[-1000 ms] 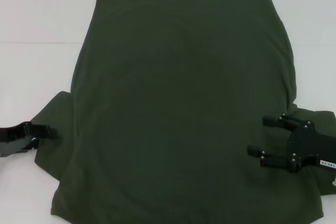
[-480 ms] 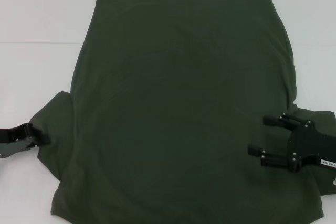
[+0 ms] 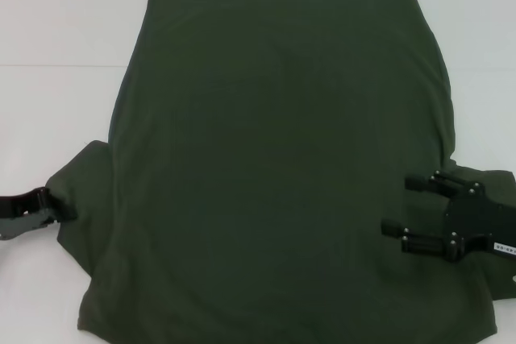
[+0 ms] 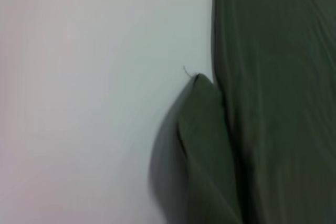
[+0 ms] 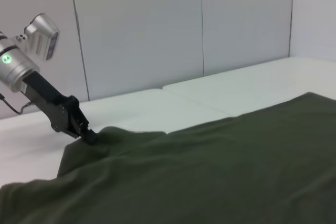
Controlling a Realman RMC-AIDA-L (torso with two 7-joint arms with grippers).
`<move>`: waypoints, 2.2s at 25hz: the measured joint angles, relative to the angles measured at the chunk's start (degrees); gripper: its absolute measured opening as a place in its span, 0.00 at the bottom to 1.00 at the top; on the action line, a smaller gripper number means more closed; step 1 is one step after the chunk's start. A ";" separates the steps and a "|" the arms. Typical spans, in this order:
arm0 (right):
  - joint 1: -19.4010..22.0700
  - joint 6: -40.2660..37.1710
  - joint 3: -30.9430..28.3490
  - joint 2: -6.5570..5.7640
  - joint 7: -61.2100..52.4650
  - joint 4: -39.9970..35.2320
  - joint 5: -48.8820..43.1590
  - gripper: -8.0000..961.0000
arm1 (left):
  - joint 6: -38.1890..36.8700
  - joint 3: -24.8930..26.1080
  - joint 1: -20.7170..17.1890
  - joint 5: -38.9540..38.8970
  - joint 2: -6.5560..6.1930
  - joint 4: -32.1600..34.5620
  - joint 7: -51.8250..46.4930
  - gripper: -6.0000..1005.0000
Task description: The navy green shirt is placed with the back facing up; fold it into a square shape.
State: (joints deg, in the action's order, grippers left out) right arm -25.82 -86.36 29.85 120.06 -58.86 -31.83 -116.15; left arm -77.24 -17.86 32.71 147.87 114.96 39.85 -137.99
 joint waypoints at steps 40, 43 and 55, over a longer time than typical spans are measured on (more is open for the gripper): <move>5.97 -4.99 -5.51 -0.39 -20.09 -8.05 6.94 0.95 | -10.58 2.40 0.90 -7.67 -2.28 8.69 1.22 0.02; 5.79 -4.93 -5.16 -0.35 -20.08 -7.93 6.94 0.95 | -11.42 0.95 1.53 -8.07 -2.08 8.45 1.19 0.02; 5.44 -4.30 -3.26 -0.27 -20.07 -7.70 6.99 0.95 | -11.73 -3.97 4.40 -8.87 1.81 7.75 1.54 0.02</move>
State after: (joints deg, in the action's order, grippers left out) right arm -20.38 -90.65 26.60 119.79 -78.92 -39.52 -109.16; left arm -88.97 -21.83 37.11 139.00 116.77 47.60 -136.45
